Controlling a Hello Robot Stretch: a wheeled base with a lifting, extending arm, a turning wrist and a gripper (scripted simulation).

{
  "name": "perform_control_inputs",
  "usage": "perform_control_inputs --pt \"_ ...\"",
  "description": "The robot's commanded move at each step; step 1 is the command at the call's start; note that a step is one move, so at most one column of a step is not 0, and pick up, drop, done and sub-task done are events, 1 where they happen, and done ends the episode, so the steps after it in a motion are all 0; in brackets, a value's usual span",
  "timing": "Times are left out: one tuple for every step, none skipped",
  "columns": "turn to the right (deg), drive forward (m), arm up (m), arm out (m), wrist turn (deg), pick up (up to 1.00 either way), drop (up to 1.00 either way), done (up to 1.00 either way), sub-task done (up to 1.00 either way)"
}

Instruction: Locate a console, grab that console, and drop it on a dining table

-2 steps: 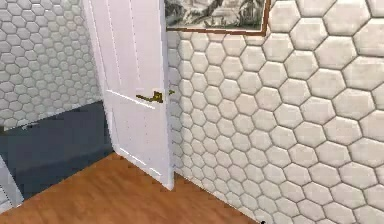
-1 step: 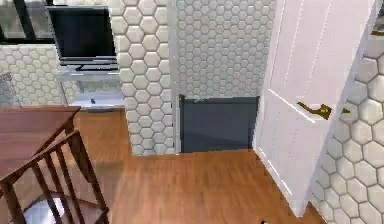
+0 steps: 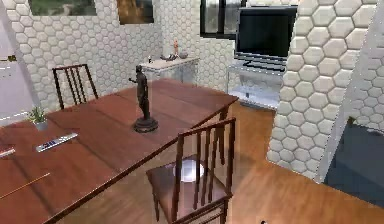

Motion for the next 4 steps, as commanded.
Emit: perform_control_inputs --pt "-45.0 0.0 0.0 0.0 0.0 0.0 0.0 0.0 0.0" --pt "-6.0 0.0 0.0 0.0 0.0 0.0 0.0 0.0 0.0" --pt "0.0 0.4 0.0 0.0 0.0 0.0 0.0 0.0 0.0" --pt "-45.0 0.0 0.0 0.0 0.0 0.0 0.0 0.0 0.0"
